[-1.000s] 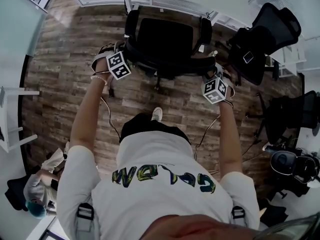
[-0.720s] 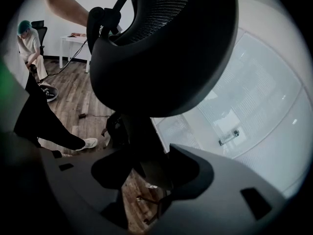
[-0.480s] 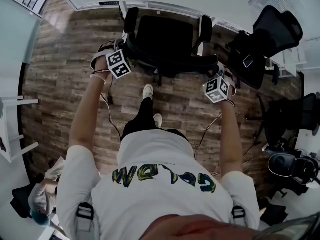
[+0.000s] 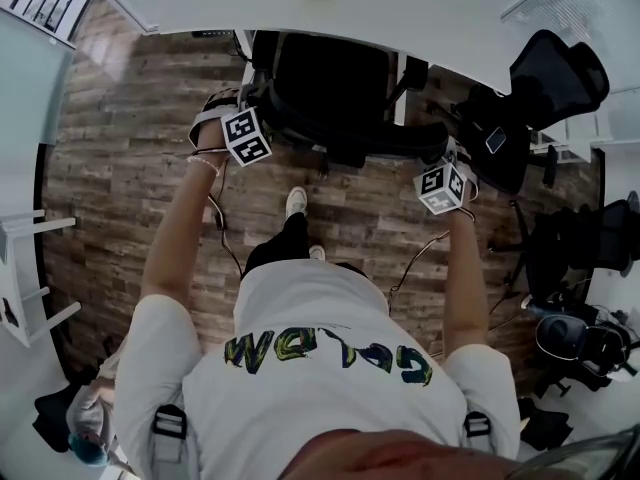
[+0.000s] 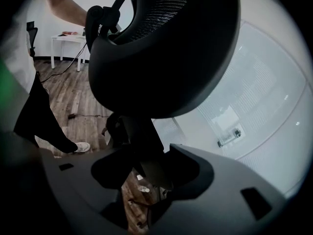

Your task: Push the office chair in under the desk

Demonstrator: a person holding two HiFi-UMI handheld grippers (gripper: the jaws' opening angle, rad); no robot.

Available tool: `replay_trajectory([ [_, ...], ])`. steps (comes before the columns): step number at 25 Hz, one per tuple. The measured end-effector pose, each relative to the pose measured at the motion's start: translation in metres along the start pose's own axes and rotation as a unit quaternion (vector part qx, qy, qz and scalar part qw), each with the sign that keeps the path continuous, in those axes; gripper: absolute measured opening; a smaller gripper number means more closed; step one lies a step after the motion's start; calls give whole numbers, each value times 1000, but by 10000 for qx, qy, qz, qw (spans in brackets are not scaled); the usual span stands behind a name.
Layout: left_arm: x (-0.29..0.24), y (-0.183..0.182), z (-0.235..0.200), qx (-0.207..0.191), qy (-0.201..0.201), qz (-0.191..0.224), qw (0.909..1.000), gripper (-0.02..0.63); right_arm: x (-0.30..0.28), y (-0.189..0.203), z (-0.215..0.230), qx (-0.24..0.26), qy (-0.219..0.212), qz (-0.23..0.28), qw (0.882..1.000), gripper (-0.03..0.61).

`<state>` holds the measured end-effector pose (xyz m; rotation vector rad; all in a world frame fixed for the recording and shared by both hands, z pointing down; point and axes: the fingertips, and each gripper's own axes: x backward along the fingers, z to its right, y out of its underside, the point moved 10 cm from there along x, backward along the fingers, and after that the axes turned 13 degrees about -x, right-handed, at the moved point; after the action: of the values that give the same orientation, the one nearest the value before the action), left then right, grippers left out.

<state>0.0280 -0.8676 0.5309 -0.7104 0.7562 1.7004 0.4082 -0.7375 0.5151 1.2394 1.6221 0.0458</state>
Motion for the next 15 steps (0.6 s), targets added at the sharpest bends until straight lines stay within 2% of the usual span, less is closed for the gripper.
replay_trajectory([
  [15,-73,9,-97,-165,-30,72,9998,235,-79,-46,66,-103,132,-148,9998,230],
])
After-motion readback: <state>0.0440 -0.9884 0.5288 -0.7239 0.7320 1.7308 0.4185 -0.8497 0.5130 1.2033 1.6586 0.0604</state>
